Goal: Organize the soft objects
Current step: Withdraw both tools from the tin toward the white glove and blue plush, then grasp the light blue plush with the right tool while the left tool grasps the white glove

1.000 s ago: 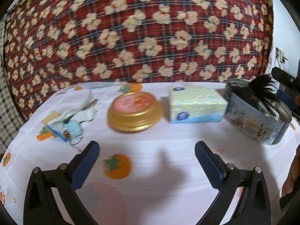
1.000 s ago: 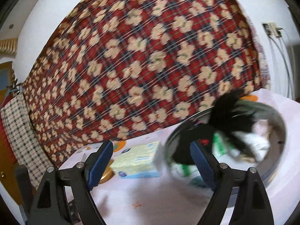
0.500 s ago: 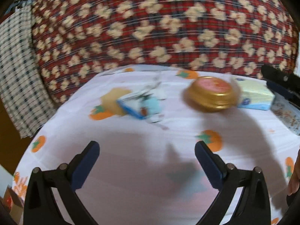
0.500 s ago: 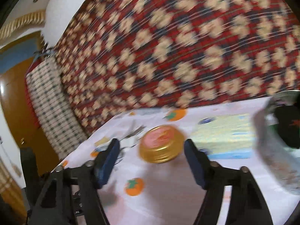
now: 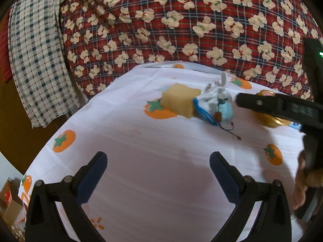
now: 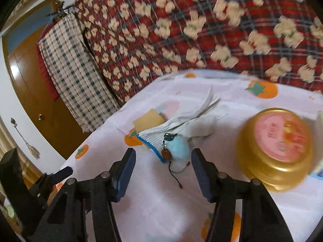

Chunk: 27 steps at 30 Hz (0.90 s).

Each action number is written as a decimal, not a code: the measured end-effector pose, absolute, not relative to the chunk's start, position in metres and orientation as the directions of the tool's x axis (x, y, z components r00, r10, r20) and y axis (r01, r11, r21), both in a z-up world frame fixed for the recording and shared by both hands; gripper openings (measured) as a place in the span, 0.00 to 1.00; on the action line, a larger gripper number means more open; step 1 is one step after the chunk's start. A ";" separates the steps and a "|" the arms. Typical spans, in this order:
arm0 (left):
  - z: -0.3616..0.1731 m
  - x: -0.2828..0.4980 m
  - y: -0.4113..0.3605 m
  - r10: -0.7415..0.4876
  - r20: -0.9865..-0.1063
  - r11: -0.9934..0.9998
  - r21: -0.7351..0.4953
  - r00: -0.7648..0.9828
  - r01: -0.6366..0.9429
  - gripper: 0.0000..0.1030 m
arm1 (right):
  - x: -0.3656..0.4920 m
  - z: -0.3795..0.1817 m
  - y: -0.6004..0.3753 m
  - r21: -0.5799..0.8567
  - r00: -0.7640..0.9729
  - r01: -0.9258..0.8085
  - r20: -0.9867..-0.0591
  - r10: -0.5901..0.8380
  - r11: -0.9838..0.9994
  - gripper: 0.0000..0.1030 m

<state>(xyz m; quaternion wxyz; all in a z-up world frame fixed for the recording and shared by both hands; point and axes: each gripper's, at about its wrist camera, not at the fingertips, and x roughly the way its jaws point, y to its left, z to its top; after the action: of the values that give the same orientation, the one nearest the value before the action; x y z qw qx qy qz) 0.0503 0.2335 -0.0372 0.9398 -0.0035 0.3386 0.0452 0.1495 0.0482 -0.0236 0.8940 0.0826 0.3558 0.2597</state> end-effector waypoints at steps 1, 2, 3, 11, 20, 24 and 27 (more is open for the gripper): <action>-0.038 0.051 0.236 0.085 -0.638 0.996 0.026 0.766 -0.089 1.00 | 0.158 -0.027 0.052 0.344 0.602 -0.398 -0.602 0.525 0.851 0.58; -0.039 0.052 0.238 0.087 -0.639 0.996 0.027 0.764 -0.090 1.00 | 0.166 -0.031 0.056 0.353 0.589 -0.395 -0.611 0.528 0.849 0.58; -0.039 0.054 0.240 0.085 -0.642 0.996 0.025 0.762 -0.090 1.00 | 0.170 -0.034 0.059 0.357 0.579 -0.394 -0.619 0.530 0.847 0.58; -0.039 0.063 0.251 0.057 -0.649 0.995 -0.021 0.759 -0.092 1.00 | 0.195 -0.052 0.085 0.277 0.551 -0.399 -0.690 0.470 0.874 0.47; -0.036 0.065 0.241 0.049 -0.640 0.997 -0.011 0.767 -0.074 1.00 | 0.205 -0.059 0.072 0.264 0.558 -0.355 -0.710 0.430 0.897 0.46; -0.035 0.065 0.240 0.051 -0.638 0.997 -0.009 0.768 -0.074 1.00 | 0.212 -0.066 0.052 0.354 0.533 -0.299 -0.708 0.462 0.886 0.24; -0.035 0.066 0.240 0.042 -0.639 0.997 -0.018 0.768 -0.069 1.00 | 0.207 -0.064 0.045 0.379 0.538 -0.307 -0.687 0.488 0.873 0.22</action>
<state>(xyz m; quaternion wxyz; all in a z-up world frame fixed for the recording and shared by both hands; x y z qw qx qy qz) 0.0662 0.2396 -0.0347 0.9400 -0.0204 0.3392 0.0295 0.2075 0.0454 -0.0638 0.8705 0.1069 0.4226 0.2284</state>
